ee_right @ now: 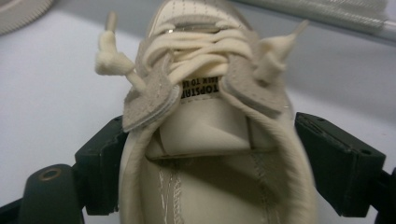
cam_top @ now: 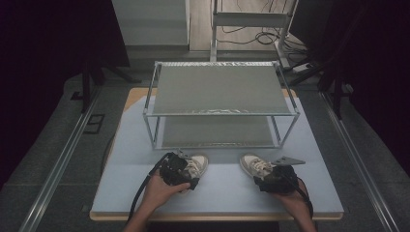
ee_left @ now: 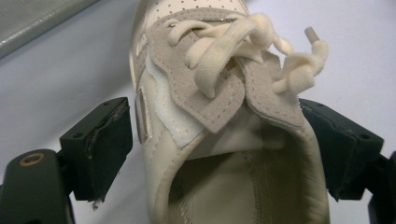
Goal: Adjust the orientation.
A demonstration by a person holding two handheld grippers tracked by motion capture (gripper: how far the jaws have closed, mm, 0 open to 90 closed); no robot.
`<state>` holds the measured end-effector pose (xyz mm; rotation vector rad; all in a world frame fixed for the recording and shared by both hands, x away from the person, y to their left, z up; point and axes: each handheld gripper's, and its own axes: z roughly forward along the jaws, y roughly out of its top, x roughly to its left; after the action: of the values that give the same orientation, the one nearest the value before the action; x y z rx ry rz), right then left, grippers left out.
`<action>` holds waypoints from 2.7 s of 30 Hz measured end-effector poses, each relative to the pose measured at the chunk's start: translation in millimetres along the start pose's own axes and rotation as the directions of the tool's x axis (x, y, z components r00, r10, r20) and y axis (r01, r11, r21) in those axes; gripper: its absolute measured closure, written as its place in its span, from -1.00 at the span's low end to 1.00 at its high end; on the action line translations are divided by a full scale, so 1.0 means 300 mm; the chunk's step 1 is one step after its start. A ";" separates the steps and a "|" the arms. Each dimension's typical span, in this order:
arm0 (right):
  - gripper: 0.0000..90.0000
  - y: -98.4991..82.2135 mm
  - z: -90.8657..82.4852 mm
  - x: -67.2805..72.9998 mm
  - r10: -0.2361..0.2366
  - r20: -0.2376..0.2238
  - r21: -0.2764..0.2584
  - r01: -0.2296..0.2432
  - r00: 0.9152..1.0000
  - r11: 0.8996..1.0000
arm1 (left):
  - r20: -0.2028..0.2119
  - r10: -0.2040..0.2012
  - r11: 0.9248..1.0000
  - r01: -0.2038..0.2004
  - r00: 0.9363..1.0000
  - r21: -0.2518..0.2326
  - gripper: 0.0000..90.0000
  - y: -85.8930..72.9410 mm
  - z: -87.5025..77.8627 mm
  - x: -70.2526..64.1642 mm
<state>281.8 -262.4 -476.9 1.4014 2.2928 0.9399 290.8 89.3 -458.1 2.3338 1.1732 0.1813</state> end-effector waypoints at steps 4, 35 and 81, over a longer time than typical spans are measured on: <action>-0.61 0.001 0.019 0.004 -0.003 -0.001 0.015 0.003 1.000 1.000 | -0.007 0.007 0.999 -0.007 1.000 0.034 -0.70 0.005 0.017 -0.003; -0.39 0.007 0.017 0.001 -0.006 -0.022 0.014 0.007 1.000 1.000 | -0.037 0.001 1.000 -0.001 0.999 0.016 -0.41 -0.013 0.025 0.023; -0.38 0.216 0.058 0.037 -0.006 -0.017 -0.067 0.005 1.000 0.998 | -0.086 -0.027 0.996 0.020 0.996 -0.088 -0.41 0.211 0.033 0.059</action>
<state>330.2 -225.9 -445.8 1.3640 2.2549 1.0209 350.1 67.9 -436.6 2.2551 1.2091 0.3219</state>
